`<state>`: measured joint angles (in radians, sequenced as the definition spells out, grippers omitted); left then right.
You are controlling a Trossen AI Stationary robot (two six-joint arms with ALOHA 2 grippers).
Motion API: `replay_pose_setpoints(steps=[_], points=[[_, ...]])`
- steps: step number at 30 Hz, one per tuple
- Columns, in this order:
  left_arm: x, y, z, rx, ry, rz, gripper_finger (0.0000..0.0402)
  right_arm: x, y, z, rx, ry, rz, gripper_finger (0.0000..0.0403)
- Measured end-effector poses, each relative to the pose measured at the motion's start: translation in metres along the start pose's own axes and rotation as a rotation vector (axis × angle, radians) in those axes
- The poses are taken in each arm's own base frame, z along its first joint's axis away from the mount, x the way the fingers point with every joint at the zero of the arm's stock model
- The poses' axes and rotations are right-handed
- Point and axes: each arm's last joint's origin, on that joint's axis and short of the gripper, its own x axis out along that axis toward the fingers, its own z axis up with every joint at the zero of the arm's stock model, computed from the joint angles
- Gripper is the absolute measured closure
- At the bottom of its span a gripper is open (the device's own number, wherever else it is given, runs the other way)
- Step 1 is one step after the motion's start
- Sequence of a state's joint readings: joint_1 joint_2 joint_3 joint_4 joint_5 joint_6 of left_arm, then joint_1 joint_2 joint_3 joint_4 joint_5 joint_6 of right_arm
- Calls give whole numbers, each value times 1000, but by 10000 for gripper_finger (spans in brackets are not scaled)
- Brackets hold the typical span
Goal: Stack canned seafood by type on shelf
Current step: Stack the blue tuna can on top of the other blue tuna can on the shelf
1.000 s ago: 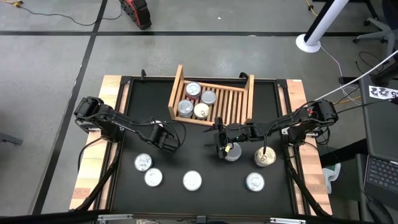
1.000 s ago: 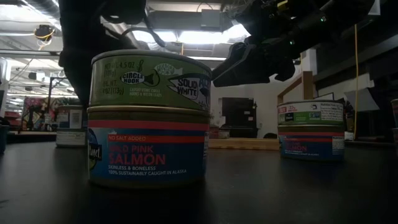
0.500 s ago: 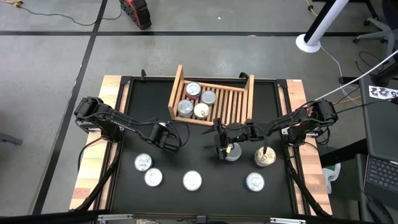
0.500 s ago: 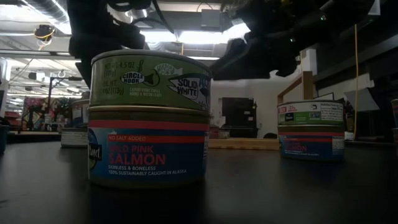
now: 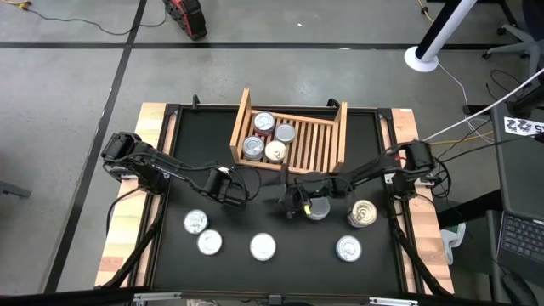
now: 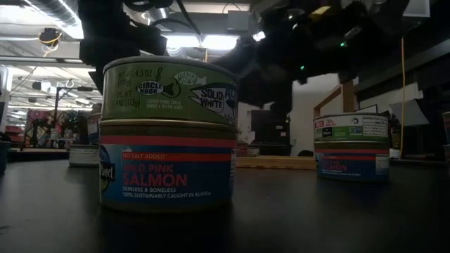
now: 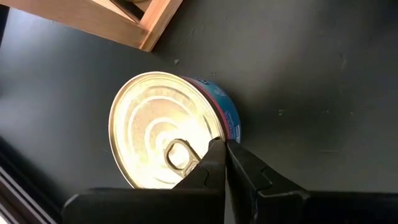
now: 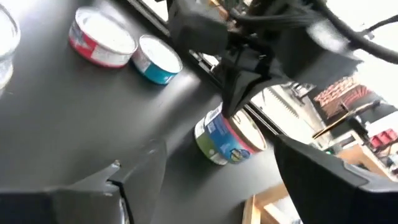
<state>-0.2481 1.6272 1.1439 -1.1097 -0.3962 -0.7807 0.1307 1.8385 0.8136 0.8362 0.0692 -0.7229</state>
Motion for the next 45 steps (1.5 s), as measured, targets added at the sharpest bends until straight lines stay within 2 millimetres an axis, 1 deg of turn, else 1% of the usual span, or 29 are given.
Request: replay_pose_setpoints(steps=[6,9,15,20,23,27,34,45], points=[[0,0,0,1,-3,-1,401,37,5,-2,-72,0,-1,107],[0,0,0,1,-4,-2,401,52,5,-1,-109,9,-20,107],[0,0,0,1,-5,-3,401,76,3,-5,-188,89,-10,107],[0,0,0,1,-4,-2,401,96,-4,-15,-226,152,-47,107],[0,0,0,0,-5,-3,401,104,-6,-23,-280,191,-67,107],[-1,0,1,-1,-6,-5,401,107,-6,-30,-350,203,-54,107],[-1,-1,2,-6,-16,-14,401,108,-5,-32,-431,201,-48,107],[-1,-2,3,-10,-23,-21,401,108,-14,-39,-451,189,-49,107]])
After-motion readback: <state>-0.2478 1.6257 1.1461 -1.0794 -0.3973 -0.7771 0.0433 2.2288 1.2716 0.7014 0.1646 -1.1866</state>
